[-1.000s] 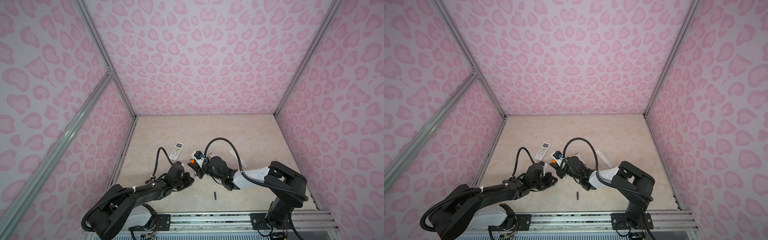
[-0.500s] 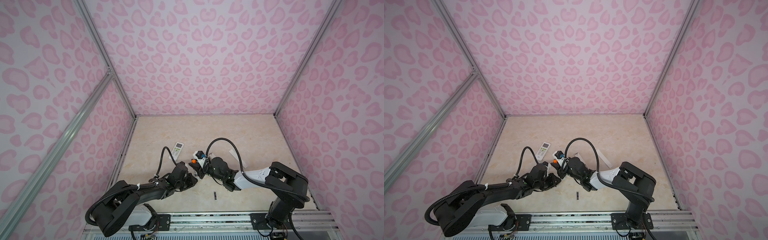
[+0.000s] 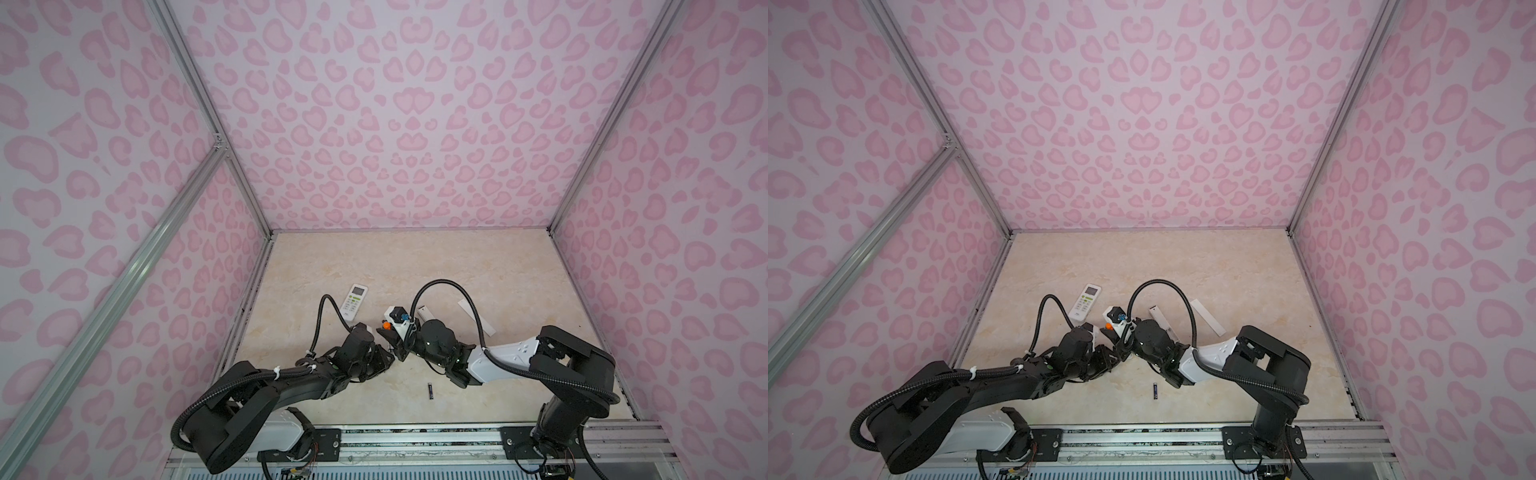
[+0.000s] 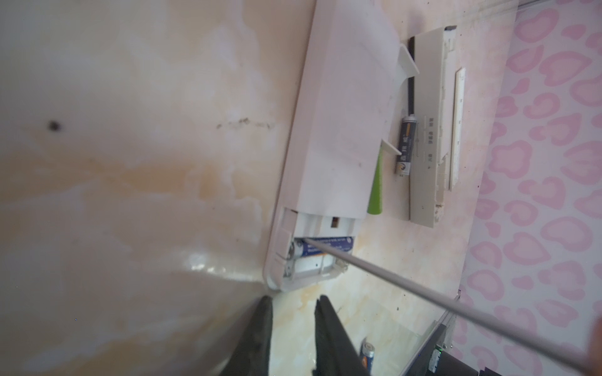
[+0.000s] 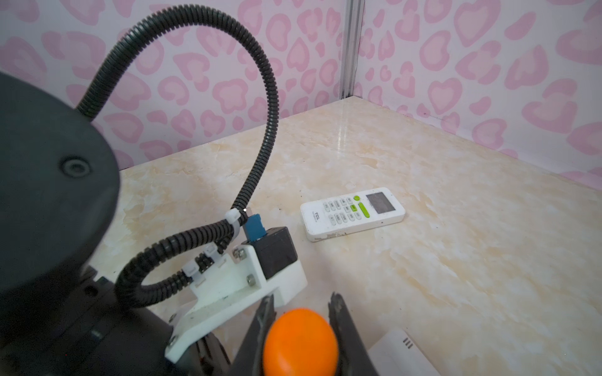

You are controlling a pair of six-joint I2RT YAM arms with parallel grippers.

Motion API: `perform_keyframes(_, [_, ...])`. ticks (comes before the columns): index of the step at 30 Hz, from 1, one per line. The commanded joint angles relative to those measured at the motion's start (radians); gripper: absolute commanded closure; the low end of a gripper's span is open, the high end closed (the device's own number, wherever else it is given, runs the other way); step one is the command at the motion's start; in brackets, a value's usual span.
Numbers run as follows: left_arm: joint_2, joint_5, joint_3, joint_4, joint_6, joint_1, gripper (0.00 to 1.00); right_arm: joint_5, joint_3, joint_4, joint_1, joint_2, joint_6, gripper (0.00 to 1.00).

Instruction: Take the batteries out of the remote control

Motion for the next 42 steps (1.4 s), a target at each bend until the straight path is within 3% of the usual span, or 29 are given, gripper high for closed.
perform_keyframes(1, [0.015, -0.018, 0.007, -0.006, 0.000, 0.005, 0.73, 0.020, 0.022, -0.165, -0.002, 0.012, 0.008, 1.00])
perform_keyframes(13, [0.041, -0.015, 0.012, -0.006, 0.008, 0.015, 0.76, -0.114, 0.080, -0.210, -0.078, 0.000, 0.210, 1.00])
perform_keyframes(19, [0.043, -0.018, 0.005, -0.006, 0.012, 0.018, 0.79, -0.145, 0.116, -0.249, -0.097, -0.006, 0.245, 1.00])
perform_keyframes(28, [0.023, -0.021, -0.004, -0.013, 0.020, 0.020, 0.83, -0.077, 0.125, -0.309, -0.084, -0.034, 0.146, 1.00])
perform_keyframes(42, [-0.002, -0.018, -0.012, -0.020, 0.025, 0.021, 0.85, 0.006, 0.057, -0.247, -0.069, -0.108, 0.060, 1.00])
